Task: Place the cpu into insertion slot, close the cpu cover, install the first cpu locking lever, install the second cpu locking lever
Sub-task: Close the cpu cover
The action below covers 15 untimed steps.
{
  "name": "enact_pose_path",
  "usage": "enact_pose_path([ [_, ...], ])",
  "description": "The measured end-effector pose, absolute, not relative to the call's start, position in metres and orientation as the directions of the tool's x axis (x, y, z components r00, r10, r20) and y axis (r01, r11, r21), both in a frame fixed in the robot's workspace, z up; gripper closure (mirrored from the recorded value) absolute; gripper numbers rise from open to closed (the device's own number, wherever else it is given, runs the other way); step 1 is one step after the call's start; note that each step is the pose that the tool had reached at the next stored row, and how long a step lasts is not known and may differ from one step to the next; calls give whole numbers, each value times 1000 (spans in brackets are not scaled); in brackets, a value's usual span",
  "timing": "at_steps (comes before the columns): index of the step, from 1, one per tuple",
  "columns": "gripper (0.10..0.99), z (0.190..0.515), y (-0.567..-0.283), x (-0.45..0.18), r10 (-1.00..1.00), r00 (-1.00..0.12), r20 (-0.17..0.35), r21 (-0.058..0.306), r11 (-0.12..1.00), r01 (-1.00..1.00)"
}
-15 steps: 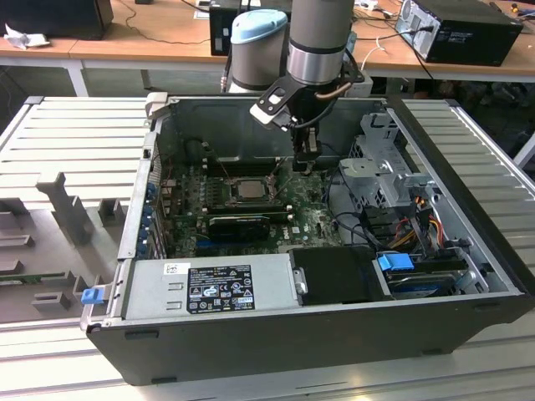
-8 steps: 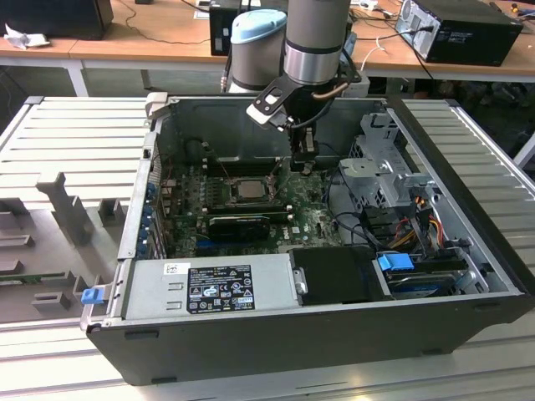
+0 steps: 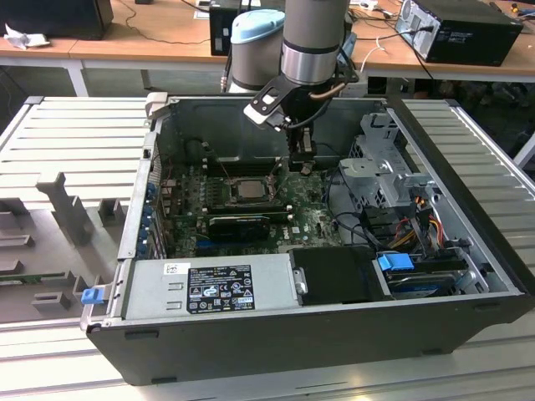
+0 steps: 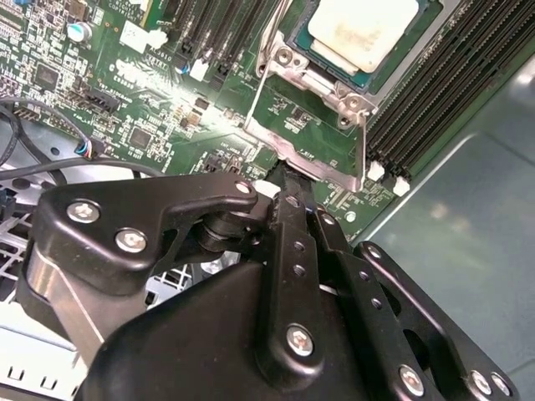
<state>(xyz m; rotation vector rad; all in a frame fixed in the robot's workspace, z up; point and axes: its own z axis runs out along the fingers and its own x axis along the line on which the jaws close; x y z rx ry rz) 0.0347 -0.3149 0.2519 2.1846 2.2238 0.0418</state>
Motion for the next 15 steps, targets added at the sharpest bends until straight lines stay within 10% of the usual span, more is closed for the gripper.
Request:
enact_pose_path([
  [15,980,252,-315,21,1000,-18,2,36,18,999],
])
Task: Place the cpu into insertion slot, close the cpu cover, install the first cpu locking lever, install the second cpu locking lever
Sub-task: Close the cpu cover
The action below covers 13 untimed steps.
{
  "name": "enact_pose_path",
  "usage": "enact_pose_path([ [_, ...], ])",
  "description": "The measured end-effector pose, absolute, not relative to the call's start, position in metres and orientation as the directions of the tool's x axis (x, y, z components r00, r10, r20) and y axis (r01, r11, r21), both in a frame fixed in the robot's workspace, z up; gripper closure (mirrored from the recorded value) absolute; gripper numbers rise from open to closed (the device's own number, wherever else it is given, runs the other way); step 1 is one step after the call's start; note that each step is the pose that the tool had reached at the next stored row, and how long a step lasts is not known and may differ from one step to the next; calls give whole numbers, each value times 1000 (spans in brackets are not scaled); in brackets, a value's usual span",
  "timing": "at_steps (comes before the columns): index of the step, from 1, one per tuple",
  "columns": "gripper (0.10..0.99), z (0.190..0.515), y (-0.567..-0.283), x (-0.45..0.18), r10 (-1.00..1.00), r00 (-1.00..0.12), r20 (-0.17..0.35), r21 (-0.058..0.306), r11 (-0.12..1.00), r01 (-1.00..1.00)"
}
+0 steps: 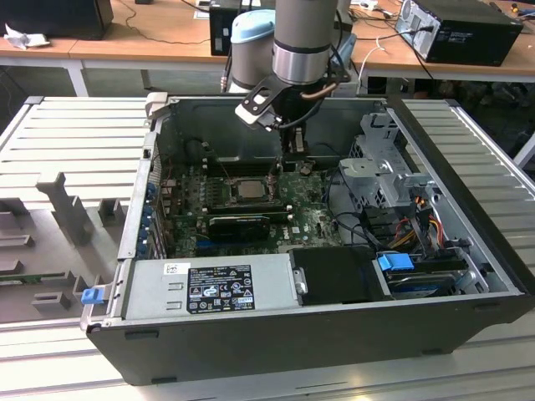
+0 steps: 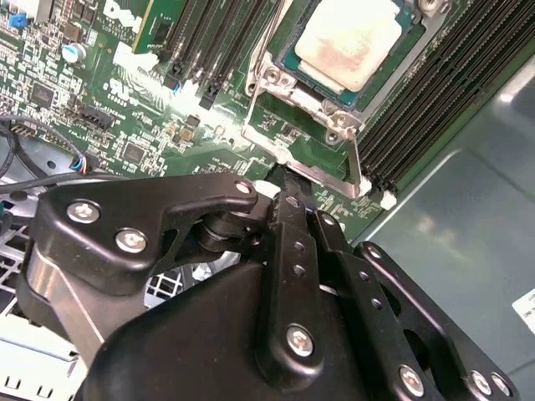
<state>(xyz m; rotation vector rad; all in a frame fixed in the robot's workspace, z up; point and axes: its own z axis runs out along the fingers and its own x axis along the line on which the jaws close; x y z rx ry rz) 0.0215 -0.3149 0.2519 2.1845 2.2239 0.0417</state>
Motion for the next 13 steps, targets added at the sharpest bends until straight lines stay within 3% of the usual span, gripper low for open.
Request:
enact_pose_path([
  [13,980,239,-315,-13,999,-42,4,33,41,999],
])
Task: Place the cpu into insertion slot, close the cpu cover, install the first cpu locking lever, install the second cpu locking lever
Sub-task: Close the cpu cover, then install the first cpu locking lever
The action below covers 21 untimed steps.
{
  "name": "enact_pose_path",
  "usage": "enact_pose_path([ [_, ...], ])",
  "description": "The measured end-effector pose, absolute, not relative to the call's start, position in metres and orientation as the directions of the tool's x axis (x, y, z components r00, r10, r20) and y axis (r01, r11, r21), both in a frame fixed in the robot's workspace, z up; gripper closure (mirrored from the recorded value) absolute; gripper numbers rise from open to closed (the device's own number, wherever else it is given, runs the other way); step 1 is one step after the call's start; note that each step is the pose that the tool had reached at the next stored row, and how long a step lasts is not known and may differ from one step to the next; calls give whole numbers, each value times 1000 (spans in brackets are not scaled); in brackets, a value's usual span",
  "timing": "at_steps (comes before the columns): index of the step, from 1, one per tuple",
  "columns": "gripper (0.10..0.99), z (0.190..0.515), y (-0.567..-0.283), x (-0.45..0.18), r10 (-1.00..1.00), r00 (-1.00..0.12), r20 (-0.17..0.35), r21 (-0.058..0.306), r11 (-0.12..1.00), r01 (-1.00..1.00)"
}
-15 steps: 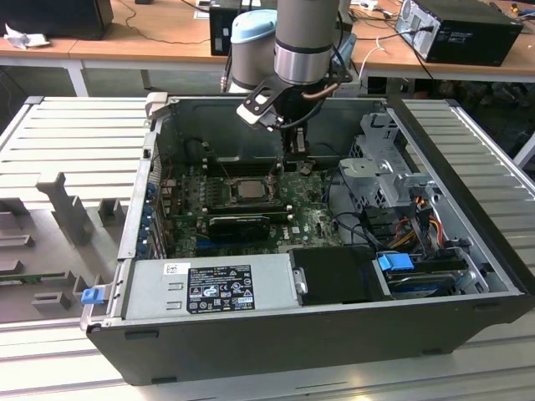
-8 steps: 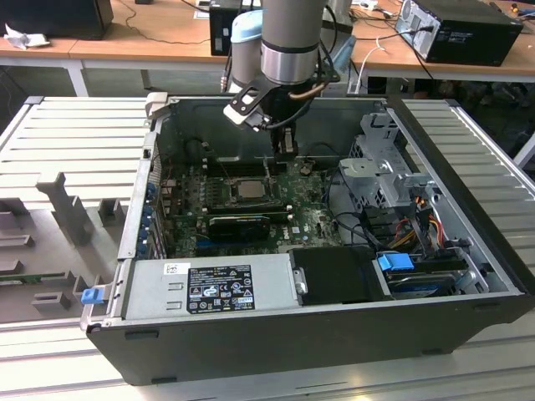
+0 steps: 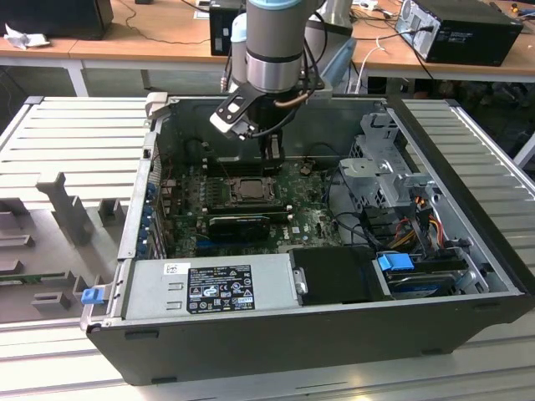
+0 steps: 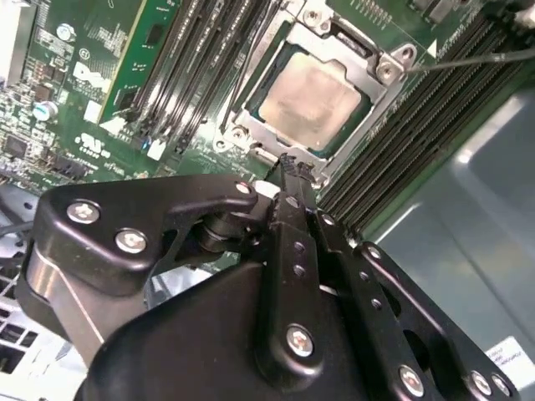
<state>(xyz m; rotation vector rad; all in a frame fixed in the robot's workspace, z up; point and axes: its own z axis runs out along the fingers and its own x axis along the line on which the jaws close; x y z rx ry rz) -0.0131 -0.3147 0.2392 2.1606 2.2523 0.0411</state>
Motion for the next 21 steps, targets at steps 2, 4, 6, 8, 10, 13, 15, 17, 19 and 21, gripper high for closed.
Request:
enact_pose_path([
  [2,980,238,-315,-21,999,-46,4,31,46,998],
  [4,980,238,-315,-27,999,-47,4,31,47,998],
  [6,980,238,-315,-30,999,-47,4,31,47,998],
  [8,980,238,-315,-33,999,-47,4,31,47,998],
  [10,980,238,-315,-35,999,-47,4,31,47,998],
  [13,980,238,-315,-38,999,-47,4,31,47,998],
  [15,980,238,-315,-39,999,-47,4,31,47,998],
  [17,980,238,-315,-40,999,-47,4,31,47,998],
  [19,980,240,-315,-40,999,-47,4,31,47,998],
  [21,980,242,-315,-40,999,-47,4,31,47,998],
])
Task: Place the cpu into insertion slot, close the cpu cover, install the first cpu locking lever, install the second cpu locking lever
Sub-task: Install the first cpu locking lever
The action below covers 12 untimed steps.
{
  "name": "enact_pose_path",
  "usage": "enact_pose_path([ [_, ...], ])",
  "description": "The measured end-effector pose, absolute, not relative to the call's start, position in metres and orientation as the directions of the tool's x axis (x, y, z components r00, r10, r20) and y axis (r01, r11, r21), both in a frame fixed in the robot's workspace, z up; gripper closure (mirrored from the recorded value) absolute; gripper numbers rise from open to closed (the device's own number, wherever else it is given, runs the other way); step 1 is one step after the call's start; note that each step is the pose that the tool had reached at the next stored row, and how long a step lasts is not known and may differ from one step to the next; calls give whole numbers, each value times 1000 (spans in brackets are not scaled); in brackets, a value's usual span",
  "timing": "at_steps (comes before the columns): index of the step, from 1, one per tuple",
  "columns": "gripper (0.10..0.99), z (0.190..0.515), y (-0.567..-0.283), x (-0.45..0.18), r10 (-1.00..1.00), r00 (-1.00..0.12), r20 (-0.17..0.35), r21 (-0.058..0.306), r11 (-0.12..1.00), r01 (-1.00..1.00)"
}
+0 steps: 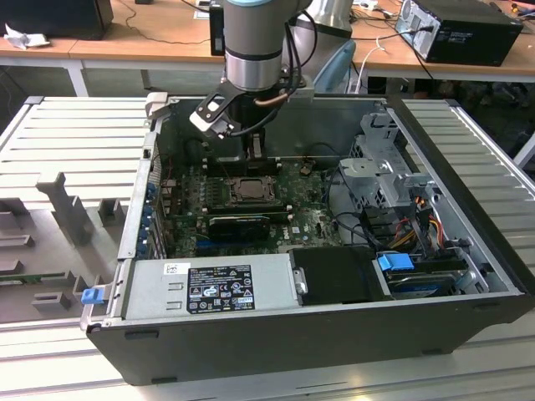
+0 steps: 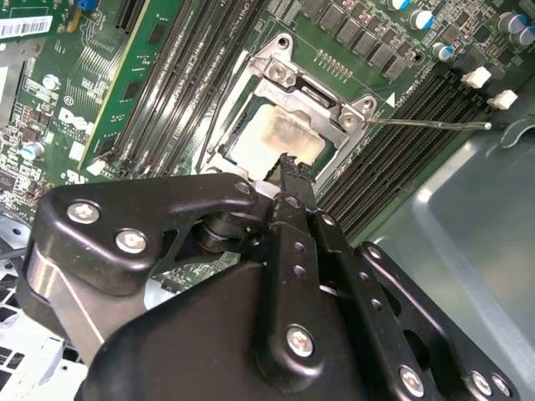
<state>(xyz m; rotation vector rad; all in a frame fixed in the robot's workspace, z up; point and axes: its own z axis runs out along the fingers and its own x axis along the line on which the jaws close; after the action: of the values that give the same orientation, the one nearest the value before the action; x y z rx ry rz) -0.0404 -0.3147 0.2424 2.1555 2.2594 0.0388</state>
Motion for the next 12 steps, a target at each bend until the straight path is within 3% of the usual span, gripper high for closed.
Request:
enact_pose_path([
  [12,980,260,-315,-40,999,-47,4,31,47,998],
])
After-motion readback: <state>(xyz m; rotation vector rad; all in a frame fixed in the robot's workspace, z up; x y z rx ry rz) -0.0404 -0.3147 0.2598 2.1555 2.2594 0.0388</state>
